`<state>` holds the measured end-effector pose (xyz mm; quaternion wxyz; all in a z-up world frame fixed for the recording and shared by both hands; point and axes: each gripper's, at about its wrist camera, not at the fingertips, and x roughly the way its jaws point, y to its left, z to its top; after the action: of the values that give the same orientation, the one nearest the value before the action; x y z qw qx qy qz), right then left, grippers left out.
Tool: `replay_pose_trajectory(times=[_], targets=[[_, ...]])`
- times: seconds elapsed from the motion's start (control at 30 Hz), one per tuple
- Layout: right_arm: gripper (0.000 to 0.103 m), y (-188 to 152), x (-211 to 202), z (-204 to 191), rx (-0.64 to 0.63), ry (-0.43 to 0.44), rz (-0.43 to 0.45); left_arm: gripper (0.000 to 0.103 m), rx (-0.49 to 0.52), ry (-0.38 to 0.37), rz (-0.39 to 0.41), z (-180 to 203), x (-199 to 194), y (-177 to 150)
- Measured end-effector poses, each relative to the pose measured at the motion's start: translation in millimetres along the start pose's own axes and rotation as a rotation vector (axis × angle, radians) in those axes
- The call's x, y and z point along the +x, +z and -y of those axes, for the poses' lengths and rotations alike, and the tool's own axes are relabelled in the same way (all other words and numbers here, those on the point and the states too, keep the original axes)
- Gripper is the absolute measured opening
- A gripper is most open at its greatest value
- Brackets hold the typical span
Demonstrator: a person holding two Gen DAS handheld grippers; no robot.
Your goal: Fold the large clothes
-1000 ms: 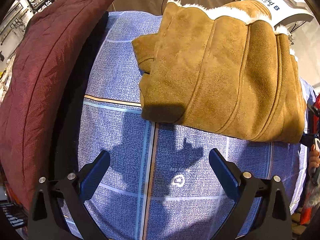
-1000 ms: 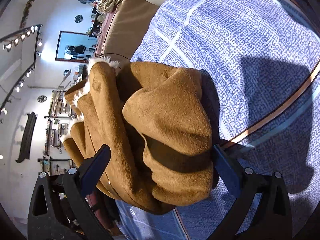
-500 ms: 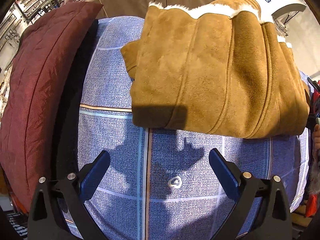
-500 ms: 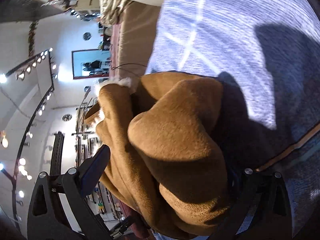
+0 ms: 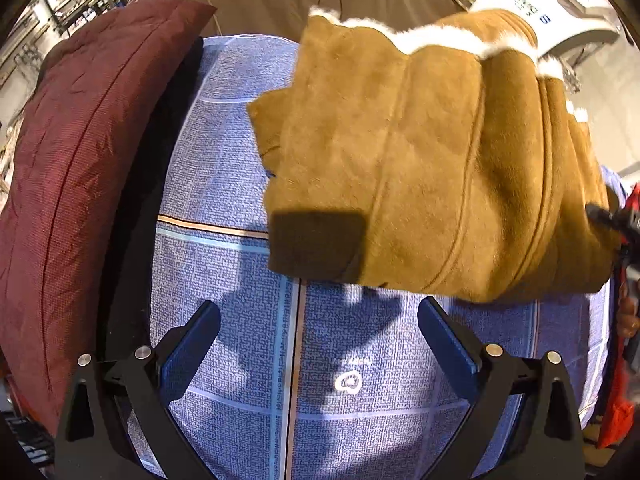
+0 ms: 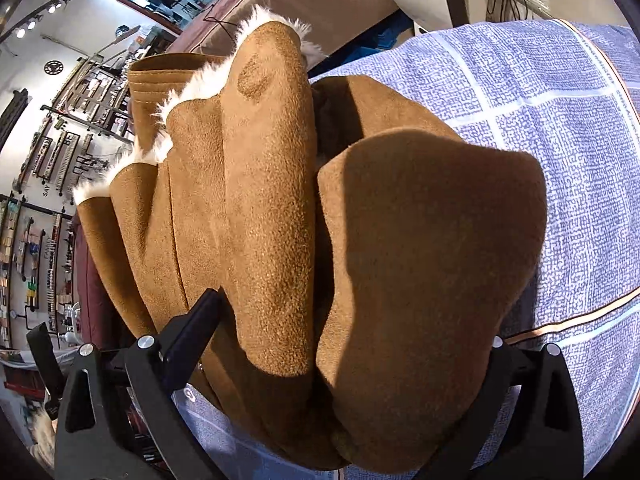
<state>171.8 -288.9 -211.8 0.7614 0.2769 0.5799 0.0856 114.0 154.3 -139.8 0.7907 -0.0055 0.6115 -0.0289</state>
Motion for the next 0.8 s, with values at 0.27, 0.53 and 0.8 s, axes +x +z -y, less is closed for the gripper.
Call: replay_pose_trajectory(times=[0.27,0.53,0.8], targets=[[0.093,-9.6,3.5,17.8,0.053,0.037,-0.006,0.097,-0.196,-0.147,0.003,-60.2,10.0,31.2],[0.093,-16.1,-4.7,21.7,0.068,0.036,-0.025,0.097,-0.246,-0.311,-0.033,-64.4,44.2,72.6],[0.093,-17.0,-4.5,23.5,0.078,0.027,-0.037,0.098,-0.233,-0.38,-0.077,-63.9,90.4,106.3]])
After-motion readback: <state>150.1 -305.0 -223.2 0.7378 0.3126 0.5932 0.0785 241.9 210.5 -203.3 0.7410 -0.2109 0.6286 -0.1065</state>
